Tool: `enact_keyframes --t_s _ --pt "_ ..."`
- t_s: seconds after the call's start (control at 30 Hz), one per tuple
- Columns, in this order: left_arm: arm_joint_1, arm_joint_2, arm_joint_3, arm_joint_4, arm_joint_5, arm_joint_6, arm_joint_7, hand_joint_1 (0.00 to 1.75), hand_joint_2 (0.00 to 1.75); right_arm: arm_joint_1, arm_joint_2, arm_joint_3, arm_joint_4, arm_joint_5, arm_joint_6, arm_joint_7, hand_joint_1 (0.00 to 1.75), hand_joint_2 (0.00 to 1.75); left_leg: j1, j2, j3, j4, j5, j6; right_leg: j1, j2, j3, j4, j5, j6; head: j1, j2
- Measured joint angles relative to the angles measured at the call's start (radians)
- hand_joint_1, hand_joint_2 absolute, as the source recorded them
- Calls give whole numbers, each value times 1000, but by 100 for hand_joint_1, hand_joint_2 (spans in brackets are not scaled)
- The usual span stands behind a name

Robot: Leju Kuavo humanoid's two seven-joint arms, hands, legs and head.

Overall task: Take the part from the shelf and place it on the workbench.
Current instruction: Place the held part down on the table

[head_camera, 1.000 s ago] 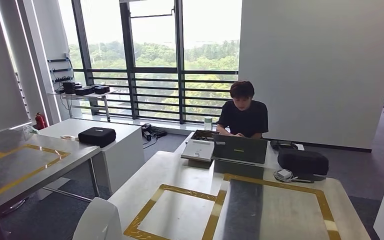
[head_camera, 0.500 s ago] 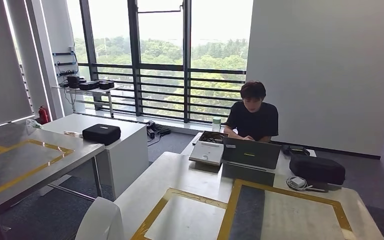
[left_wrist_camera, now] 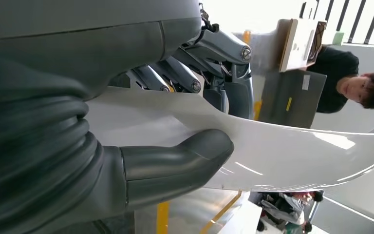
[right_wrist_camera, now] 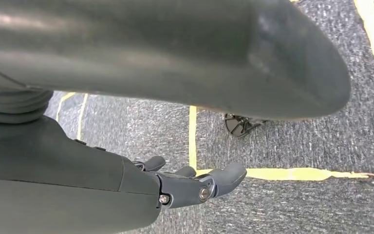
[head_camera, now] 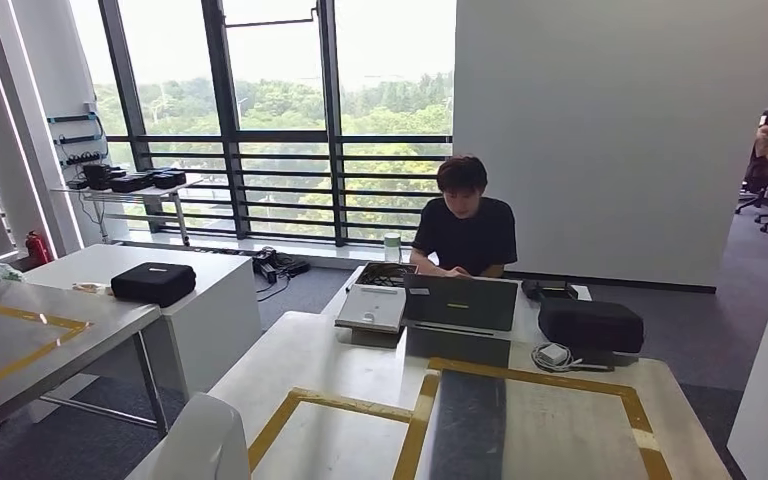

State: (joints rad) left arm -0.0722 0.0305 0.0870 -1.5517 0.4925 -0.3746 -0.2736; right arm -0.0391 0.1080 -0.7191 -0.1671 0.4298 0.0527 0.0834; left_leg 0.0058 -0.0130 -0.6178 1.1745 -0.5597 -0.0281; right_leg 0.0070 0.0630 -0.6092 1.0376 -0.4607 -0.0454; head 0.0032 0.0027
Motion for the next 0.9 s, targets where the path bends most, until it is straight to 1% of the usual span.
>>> enact_keyframes --t_s 0.03,0.07,0.1,0.13,0.17,0.2,0.23,0.27,0.3,0.33,0.37,0.4,0.43,0.47,0.5,0.53,0.57,0.6,0.63,0.67,0.7,0.73,0.77,0.8,0.83,0.87,0.9 --pt "0 0 0 0 0 0 0 175 175 -1 0 0 0 1 0 0 0 0 0 -18 21 -63 31 5 0 9 1 0 0 2 0 0" --pt "0 0 0 1 0 -1 0 175 175 -2 1 0 0 2 1 0 0 0 -2 -35 37 -109 43 8 -1 18 0 0 1 6 0 0" --pt "0 0 0 1 0 -1 0 175 175 -2 1 0 0 4 1 0 0 0 -3 -48 47 -136 49 13 -2 26 -3 0 1 12 1 0" --pt "0 0 0 1 0 -2 0 175 175 -2 1 0 0 5 2 0 0 0 -5 -51 49 -140 46 16 -4 35 -5 -1 3 19 1 0" --pt "-1 -1 0 1 0 -2 0 175 175 0 1 0 0 5 2 0 0 0 -5 -45 53 -143 51 21 -4 45 -7 -2 4 26 0 0" --pt "-2 -2 0 1 0 -2 0 175 175 1 0 0 0 6 2 0 0 0 -2 -35 59 -149 63 26 -2 46 -7 0 2 32 0 0" --pt "-4 -3 0 1 0 -3 0 175 175 2 0 0 0 6 2 0 0 0 2 -24 63 -155 69 30 0 35 -12 11 -6 38 1 0" --pt "-5 -5 0 1 0 -3 0 175 175 1 -1 -1 0 7 2 0 0 0 6 -12 67 -162 72 33 2 14 -26 41 -25 43 2 0" --pt "-5 -6 0 1 0 -4 0 175 175 -1 -1 -1 0 7 2 0 0 0 8 2 70 -165 74 35 2 -13 -51 92 -53 48 3 0" --pt "-5 -6 0 2 0 -4 0 175 175 -3 -1 -1 0 8 2 0 0 0 8 13 70 -165 73 37 0 -36 -85 159 -86 53 5 0" --pt "-5 -6 0 3 0 -4 1 175 175 -3 -1 0 0 8 2 0 0 0 8 26 70 -164 71 37 -3 -49 -118 224 -112 58 5 0" --pt "-5 -6 0 4 0 -4 1 175 175 -3 -1 0 0 8 2 0 0 0 8 38 70 -163 69 37 -7 -55 -141 267 -122 61 6 0" --pt "-5 -7 0 6 0 -4 2 175 175 -3 -1 -1 0 8 2 0 0 0 8 49 72 -162 67 36 -10 -59 -144 273 -113 64 6 0" --pt "-5 -7 0 7 0 -4 2 175 175 -2 -1 -1 0 9 2 0 0 0 9 60 74 -161 64 34 -13 -64 -126 237 -87 66 7 0" --pt "-5 -8 0 7 0 -4 3 175 175 -2 -1 -1 0 9 2 0 0 0 9 71 77 -159 60 31 -14 -76 -90 167 -51 66 7 0" --pt "-6 -8 0 7 0 -4 3 175 175 -2 -1 -1 0 9 2 0 0 0 8 80 79 -156 56 27 -13 -95 -52 95 -24 64 7 0" --pt "-7 -8 1 7 0 -4 4 175 175 -3 -2 -1 0 9 2 0 0 0 5 88 81 -154 51 22 -12 -111 -22 39 -6 60 7 0" --pt "-9 -8 1 7 0 -5 5 175 175 -4 -1 -1 0 10 2 1 0 0 2 95 84 -153 46 16 -10 -121 -7 7 0 54 7 0" --pt "-11 -9 0 8 0 -5 8 175 175 -5 -1 -1 0 11 2 2 0 0 -1 102 87 -154 43 11 -8 -121 -5 -1 -3 48 6 0" --pt "-14 -9 0 9 0 -6 10 175 175 -5 -1 -1 0 13 3 3 0 0 -1 109 91 -156 41 6 -8 -110 -6 -3 -2 42 6 0" --pt "-16 -10 -1 10 -1 -6 13 175 175 -5 -1 -1 0 14 3 4 0 0 0 109 94 -157 39 -1 -10 -101 -6 -5 0 36 5 0" --pt "-18 -11 -1 12 -1 -7 15 175 175 -5 -1 -1 0 15 4 5 0 0 3 98 93 -149 30 -7 -12 -92 -4 -8 2 29 5 0" --pt "-20 -11 -1 14 -2 -8 16 175 175 -6 -1 -1 0 16 5 5 0 0 4 78 83 -124 13 -12 -15 -83 -3 -10 4 23 4 0" --pt "-21 -10 -1 17 -4 -9 17 175 175 -7 -1 -1 0 18 5 5 0 0 6 53 62 -77 -14 -15 -17 -74 -1 -12 6 18 3 0" --pt "-21 -9 -2 21 -5 -10 18 175 175 -8 -1 -1 0 19 6 5 0 0 6 34 33 -15 -45 -16 -17 -66 -1 -12 6 14 2 0" --pt "-20 -9 -2 26 -7 -10 19 175 175 -9 -1 -1 0 19 5 4 0 0 6 24 -2 54 -72 -16 -16 -57 -1 -11 6 12 2 0" --pt "-20 -8 -2 31 -9 -10 21 175 175 -9 -1 -2 0 18 4 3 0 0 6 20 -30 104 -85 -16 -15 -49 -1 -11 5 11 1 0"
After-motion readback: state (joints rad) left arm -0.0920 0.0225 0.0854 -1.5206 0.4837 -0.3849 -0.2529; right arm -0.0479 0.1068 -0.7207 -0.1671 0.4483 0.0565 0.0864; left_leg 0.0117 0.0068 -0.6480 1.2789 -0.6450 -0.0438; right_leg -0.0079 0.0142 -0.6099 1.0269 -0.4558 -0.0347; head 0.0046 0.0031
